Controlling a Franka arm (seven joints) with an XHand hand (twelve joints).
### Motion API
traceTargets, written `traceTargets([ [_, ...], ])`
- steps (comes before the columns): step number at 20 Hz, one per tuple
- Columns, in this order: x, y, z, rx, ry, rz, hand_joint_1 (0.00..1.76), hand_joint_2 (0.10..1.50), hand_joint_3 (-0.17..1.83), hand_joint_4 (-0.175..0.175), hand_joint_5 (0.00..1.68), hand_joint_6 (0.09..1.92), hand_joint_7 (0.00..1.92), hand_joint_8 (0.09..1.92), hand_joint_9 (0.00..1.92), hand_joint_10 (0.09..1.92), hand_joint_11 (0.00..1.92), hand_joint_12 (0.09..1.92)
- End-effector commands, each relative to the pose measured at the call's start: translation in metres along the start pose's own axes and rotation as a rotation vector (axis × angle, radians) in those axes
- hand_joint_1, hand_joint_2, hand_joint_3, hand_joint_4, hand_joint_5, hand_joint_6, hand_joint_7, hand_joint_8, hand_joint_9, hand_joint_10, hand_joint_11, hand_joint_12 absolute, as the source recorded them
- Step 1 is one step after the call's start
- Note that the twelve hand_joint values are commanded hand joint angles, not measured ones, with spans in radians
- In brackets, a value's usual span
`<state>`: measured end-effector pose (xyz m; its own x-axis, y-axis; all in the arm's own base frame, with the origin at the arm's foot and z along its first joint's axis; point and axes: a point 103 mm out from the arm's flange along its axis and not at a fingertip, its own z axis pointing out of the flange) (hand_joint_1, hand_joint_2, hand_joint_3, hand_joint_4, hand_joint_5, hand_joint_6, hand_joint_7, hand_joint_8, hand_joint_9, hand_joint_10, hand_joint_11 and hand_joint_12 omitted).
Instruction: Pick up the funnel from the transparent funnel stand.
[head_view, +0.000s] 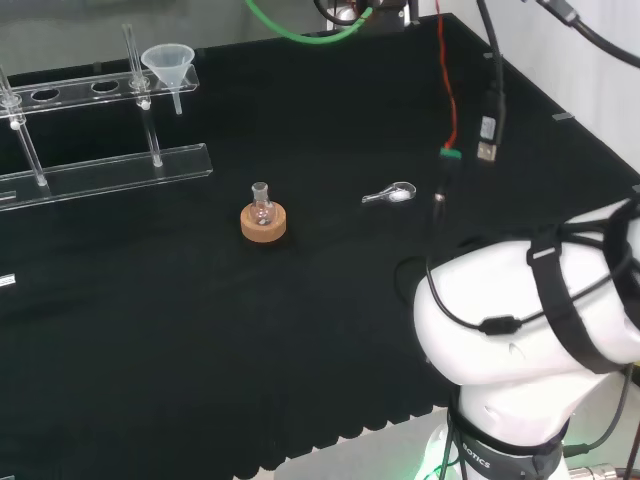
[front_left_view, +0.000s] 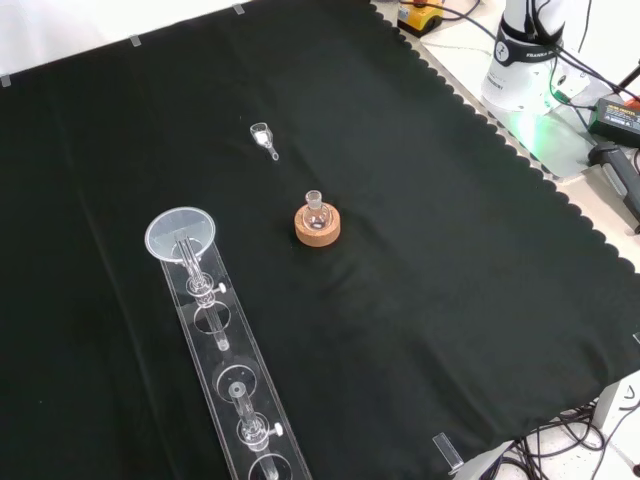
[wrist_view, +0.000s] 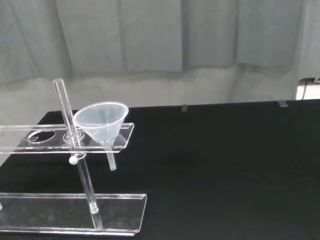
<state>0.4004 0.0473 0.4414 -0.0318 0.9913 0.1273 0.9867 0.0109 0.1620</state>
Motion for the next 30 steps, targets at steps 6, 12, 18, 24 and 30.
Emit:
traceTargets([
  [6,0.036,0.142,0.052,-0.005,0.052,-0.028,0.13,0.84,0.16,-0.043,0.0,0.09,0.0,0.09,0.0,0.09,0.0,1.13],
  [12,0.051,0.189,0.079,0.027,0.086,-0.039,0.13,0.84,0.15,-0.042,0.0,0.09,0.0,0.09,0.0,0.09,0.0,1.13],
  [18,0.064,0.211,0.111,0.11,0.06,-0.089,0.13,0.84,0.15,-0.041,0.0,0.09,0.0,0.09,0.0,0.09,0.0,1.13],
  [24,0.083,0.231,0.149,0.208,0.025,-0.094,0.14,0.84,0.14,-0.037,0.0,0.09,0.0,0.09,0.0,0.09,0.0,1.07],
  [30,0.093,0.244,0.187,0.308,0.044,-0.076,0.14,0.85,0.11,-0.03,0.0,0.09,0.0,0.09,0.0,0.09,0.0,0.94],
])
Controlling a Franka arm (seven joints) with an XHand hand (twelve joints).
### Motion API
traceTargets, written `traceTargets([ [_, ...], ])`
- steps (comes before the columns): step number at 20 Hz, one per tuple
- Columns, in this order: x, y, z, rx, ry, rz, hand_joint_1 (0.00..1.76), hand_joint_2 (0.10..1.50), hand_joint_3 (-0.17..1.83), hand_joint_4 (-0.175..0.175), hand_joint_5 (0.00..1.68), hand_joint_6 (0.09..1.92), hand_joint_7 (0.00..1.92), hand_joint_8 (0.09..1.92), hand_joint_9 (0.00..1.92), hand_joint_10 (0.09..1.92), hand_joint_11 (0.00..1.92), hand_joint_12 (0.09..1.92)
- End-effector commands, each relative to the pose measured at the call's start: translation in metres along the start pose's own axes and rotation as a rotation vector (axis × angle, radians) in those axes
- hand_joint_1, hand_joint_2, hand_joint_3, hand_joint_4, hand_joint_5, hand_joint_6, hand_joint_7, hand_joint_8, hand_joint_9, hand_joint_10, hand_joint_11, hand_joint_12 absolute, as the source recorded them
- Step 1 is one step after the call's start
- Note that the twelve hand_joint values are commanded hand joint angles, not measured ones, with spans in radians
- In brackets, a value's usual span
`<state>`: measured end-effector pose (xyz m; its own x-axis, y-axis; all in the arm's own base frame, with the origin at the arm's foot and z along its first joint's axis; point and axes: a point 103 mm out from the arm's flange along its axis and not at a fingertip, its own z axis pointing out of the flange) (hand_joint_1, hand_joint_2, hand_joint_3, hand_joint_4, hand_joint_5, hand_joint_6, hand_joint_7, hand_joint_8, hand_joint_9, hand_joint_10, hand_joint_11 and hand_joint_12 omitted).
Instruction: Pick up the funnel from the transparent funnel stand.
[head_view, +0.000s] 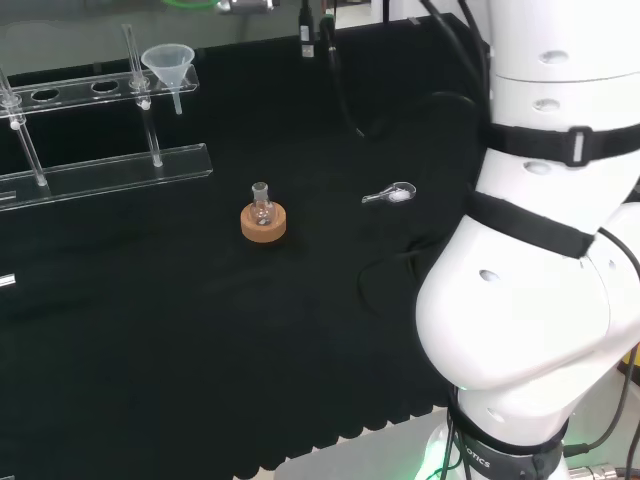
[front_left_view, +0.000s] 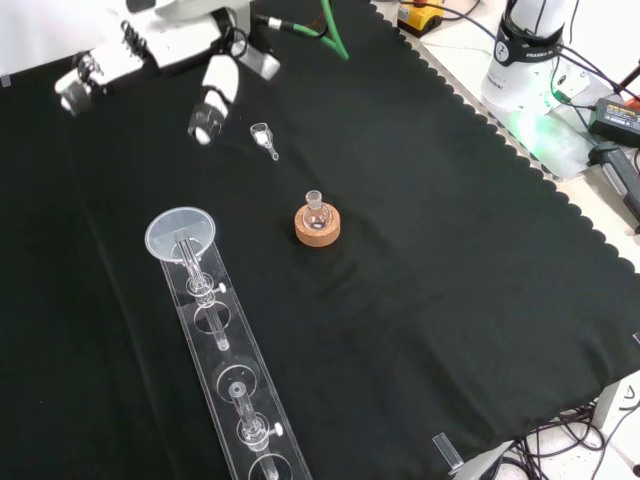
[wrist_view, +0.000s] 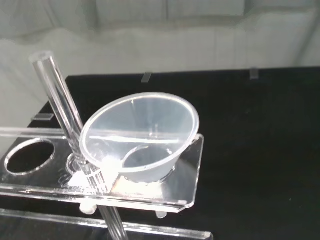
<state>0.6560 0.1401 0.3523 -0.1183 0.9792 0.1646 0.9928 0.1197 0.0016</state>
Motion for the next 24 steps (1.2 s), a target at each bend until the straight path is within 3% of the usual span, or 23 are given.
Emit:
traceTargets([
  [1,0.019,0.015,0.051,0.14,0.009,0.009,0.14,0.85,0.11,-0.029,0.0,0.09,0.0,0.09,0.0,0.09,0.0,0.92],
  [3,0.018,0.013,0.065,0.159,0.035,-0.012,0.14,0.85,0.1,-0.028,0.0,0.09,0.0,0.09,0.0,0.09,0.0,0.9],
  [7,0.025,0.017,0.077,0.2,0.043,0.026,0.14,0.85,0.09,-0.026,0.0,0.09,0.0,0.09,0.0,0.09,0.0,0.86],
  [9,0.028,0.015,0.085,0.227,0.013,0.004,0.14,0.85,0.09,-0.026,0.0,0.09,0.0,0.09,0.0,0.09,0.0,0.85],
  [16,0.059,0.024,0.114,0.272,-0.019,0.042,0.14,0.86,0.08,-0.024,0.0,0.09,0.0,0.09,0.0,0.09,0.0,0.8],
  [24,0.029,0.022,0.125,0.301,0.006,0.099,0.13,0.86,0.08,-0.023,0.0,0.09,0.0,0.09,0.0,0.09,0.0,0.75],
])
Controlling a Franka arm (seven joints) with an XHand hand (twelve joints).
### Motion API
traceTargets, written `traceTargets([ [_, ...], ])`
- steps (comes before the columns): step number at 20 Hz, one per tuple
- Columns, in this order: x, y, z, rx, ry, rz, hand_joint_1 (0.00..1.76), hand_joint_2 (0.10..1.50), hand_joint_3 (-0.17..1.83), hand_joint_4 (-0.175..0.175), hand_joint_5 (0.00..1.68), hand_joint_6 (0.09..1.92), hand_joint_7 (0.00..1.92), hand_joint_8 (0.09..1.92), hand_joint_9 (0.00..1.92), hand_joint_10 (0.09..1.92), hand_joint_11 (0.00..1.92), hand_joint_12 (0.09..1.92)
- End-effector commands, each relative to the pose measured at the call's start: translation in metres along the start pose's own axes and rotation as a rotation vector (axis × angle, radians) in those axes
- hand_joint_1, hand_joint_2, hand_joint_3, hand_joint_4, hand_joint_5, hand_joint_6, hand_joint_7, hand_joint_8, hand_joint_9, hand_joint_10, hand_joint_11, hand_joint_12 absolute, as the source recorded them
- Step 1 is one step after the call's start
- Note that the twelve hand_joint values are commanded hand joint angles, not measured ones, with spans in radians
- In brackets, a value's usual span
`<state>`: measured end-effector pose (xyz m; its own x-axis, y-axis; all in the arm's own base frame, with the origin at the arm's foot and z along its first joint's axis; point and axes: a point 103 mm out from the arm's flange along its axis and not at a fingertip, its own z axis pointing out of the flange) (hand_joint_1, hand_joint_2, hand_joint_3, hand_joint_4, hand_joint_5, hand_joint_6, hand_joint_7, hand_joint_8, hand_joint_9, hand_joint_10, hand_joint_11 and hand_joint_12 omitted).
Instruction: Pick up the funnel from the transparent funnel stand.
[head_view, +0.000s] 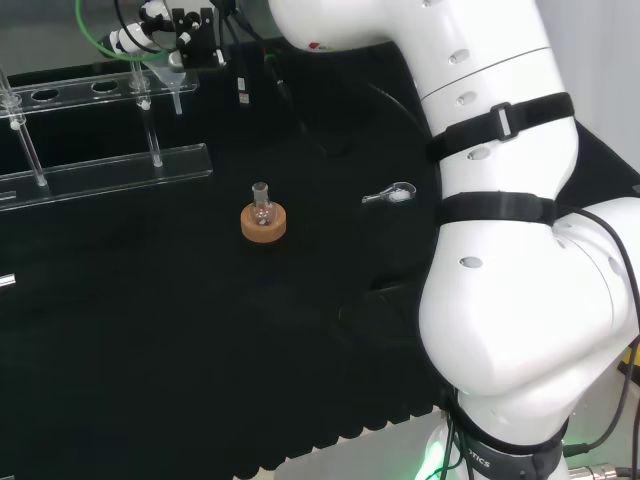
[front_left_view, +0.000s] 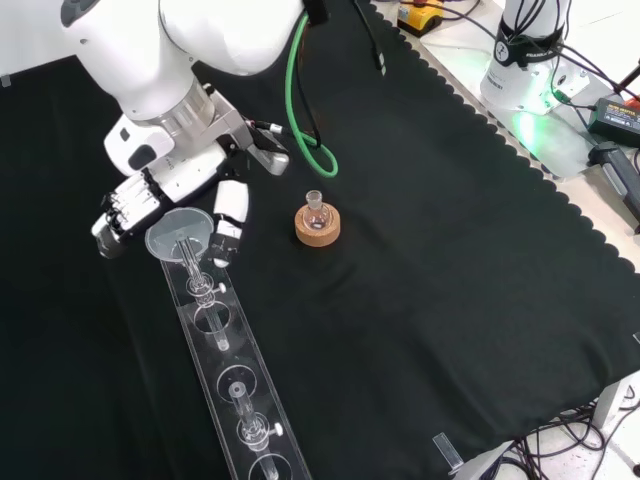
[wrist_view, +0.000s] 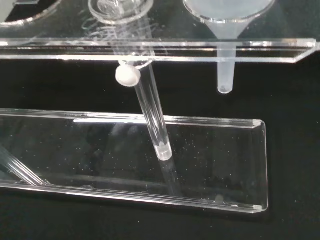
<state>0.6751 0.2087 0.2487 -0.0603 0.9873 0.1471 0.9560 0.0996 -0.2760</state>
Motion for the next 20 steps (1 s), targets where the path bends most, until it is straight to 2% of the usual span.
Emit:
traceTargets([
  [1,-0.027,-0.005,0.013,0.027,0.021,0.043,0.12,0.86,0.08,-0.023,0.0,0.09,0.0,0.09,0.0,0.09,0.0,0.75],
  [6,-0.044,-0.012,0.026,0.041,0.015,0.065,0.12,0.87,0.08,-0.022,0.0,0.09,0.0,0.09,0.0,0.09,0.0,0.74],
  [11,-0.043,-0.007,0.038,0.077,0.023,0.076,0.11,0.87,0.07,-0.02,0.0,0.09,0.0,0.09,0.0,0.09,0.0,0.73],
  [13,-0.036,-0.006,0.045,0.071,0.021,0.071,0.1,0.87,0.07,-0.019,0.0,0.09,0.0,0.09,0.0,0.09,0.0,0.73],
  [15,-0.034,-0.006,0.047,0.067,0.007,0.044,0.1,0.87,0.07,-0.018,0.0,0.09,0.0,0.09,0.0,0.09,0.0,0.73],
  [16,-0.024,-0.005,0.049,0.064,0.001,0.038,0.1,0.87,0.07,-0.018,0.0,0.09,0.0,0.09,0.0,0.09,0.0,0.71],
  [20,-0.042,-0.007,0.037,0.024,-0.024,0.043,0.09,0.88,0.06,-0.019,0.0,0.09,0.0,0.09,0.0,0.09,0.0,0.74],
])
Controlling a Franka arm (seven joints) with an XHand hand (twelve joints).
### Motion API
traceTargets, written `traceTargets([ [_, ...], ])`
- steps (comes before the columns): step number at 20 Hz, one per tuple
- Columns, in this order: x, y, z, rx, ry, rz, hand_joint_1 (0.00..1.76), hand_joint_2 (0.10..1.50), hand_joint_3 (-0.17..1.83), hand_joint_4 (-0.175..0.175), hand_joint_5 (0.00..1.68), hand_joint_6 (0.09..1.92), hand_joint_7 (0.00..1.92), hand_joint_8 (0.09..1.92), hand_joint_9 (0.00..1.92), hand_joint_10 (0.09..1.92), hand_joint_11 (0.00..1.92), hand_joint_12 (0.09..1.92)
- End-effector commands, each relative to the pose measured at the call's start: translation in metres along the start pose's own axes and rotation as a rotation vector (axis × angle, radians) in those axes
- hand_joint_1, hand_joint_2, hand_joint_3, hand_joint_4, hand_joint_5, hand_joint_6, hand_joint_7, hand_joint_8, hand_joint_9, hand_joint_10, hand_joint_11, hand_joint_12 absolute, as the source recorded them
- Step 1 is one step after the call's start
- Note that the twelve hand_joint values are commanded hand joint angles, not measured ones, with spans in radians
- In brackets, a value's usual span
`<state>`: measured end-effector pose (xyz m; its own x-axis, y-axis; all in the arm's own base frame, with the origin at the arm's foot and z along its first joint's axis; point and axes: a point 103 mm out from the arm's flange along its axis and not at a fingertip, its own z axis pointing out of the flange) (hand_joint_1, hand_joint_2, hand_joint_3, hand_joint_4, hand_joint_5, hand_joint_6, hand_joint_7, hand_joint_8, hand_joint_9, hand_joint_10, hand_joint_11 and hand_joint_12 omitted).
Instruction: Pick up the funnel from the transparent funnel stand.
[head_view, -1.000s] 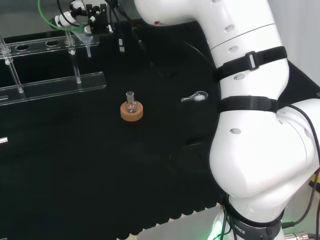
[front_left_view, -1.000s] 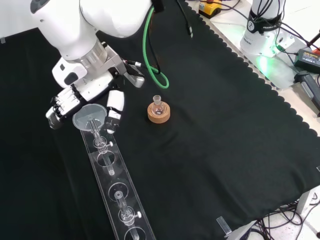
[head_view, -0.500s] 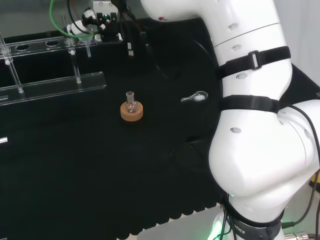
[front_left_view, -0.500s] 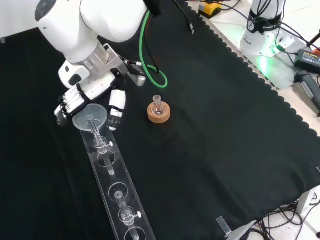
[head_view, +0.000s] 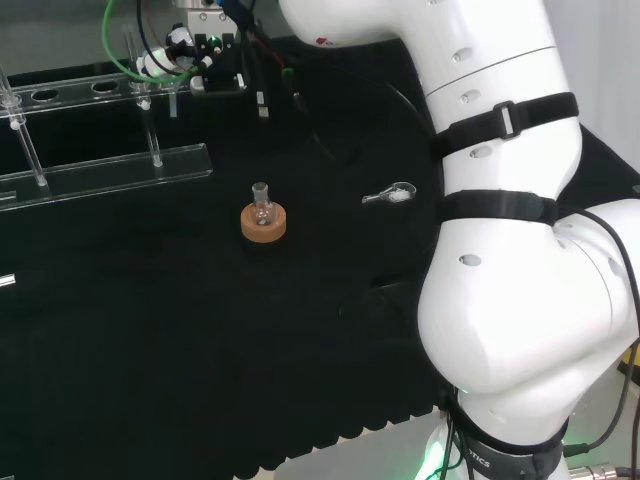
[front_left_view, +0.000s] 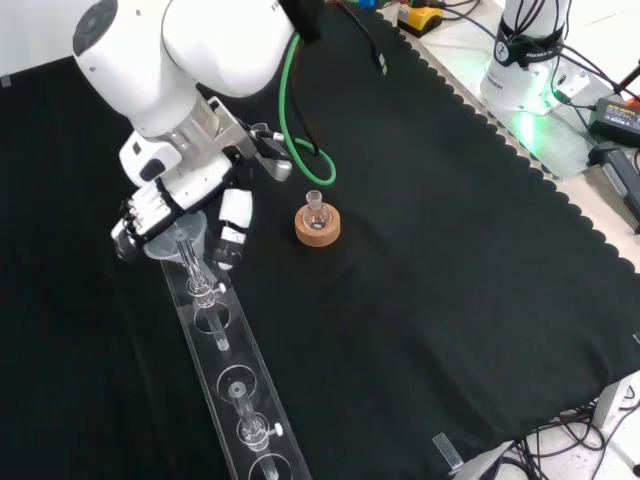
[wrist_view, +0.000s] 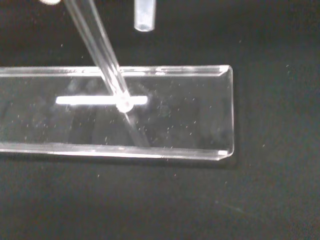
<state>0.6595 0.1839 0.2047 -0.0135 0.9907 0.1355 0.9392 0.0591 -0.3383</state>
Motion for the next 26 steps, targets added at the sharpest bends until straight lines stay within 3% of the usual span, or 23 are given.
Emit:
traceTargets([
  [1,-0.012,-0.001,-0.006,-0.051,-0.03,-0.004,0.1,0.88,0.06,-0.018,0.0,0.09,0.0,0.09,0.01,0.09,0.0,0.94],
  [3,-0.01,0.0,-0.007,-0.076,-0.037,-0.007,0.09,0.88,0.05,-0.025,0.0,0.09,0.0,0.09,0.07,0.17,0.05,1.34],
  [4,-0.012,-0.001,-0.01,-0.098,-0.05,-0.002,0.09,0.88,0.05,-0.029,0.0,0.09,0.0,0.09,0.06,0.39,0.13,1.44],
  [6,-0.012,-0.001,-0.013,-0.148,-0.069,-0.016,0.11,0.89,0.04,-0.053,0.05,0.09,0.11,0.19,0.22,0.77,0.46,1.41],
  [7,-0.012,-0.002,-0.014,-0.17,-0.073,-0.024,0.12,0.9,0.04,-0.066,0.08,0.09,0.1,0.4,0.32,0.87,0.59,1.37],
  [8,-0.01,-0.001,-0.015,-0.201,-0.081,-0.038,0.14,0.91,0.05,-0.079,0.13,0.09,0.11,0.62,0.42,0.91,0.71,1.34],
  [10,-0.013,-0.003,-0.015,-0.287,-0.091,-0.064,0.23,0.93,0.06,-0.133,0.29,0.09,0.31,0.96,0.82,0.94,1.12,1.21],
  [12,-0.012,-0.001,-0.016,-0.324,-0.105,-0.06,0.31,0.95,0.08,-0.163,0.42,0.09,0.5,1.13,1.1,0.96,1.38,1.16],
  [15,-0.006,0.006,-0.013,-0.386,-0.14,-0.082,0.41,0.97,0.09,-0.175,0.55,0.21,0.73,1.27,1.33,1.04,1.62,1.2],
  [16,-0.002,0.009,-0.012,-0.404,-0.155,-0.092,0.45,0.97,0.09,-0.175,0.55,0.32,0.79,1.3,1.38,1.08,1.67,1.22],
  [18,0.003,0.006,-0.012,-0.538,-0.235,-0.126,0.59,0.97,0.1,-0.175,0.64,0.7,1.03,1.35,1.56,1.09,1.81,1.24],
  [20,0.004,0.004,-0.014,-0.615,-0.266,-0.15,0.73,0.96,0.11,-0.175,0.82,0.87,1.23,1.34,1.71,1.06,1.89,1.25],
  [21,0.004,0.003,-0.015,-0.641,-0.275,-0.16,0.79,0.96,0.11,-0.175,0.91,0.88,1.3,1.3,1.76,1.03,1.91,1.25],
  [22,0.005,-0.001,-0.021,-0.684,-0.289,-0.181,0.92,0.94,0.15,-0.104,1.03,0.81,1.38,1.24,1.82,1.0,1.91,1.26],
  [23,0.005,-0.005,-0.026,-0.72,-0.304,-0.197,1.03,0.88,0.26,-0.066,1.13,0.72,1.46,1.17,1.86,0.95,1.92,1.27],
  [26,0.006,-0.023,-0.049,-0.839,-0.297,-0.268,1.19,0.64,0.62,-0.153,1.36,0.51,1.63,0.98,1.91,0.85,1.92,1.28],
])
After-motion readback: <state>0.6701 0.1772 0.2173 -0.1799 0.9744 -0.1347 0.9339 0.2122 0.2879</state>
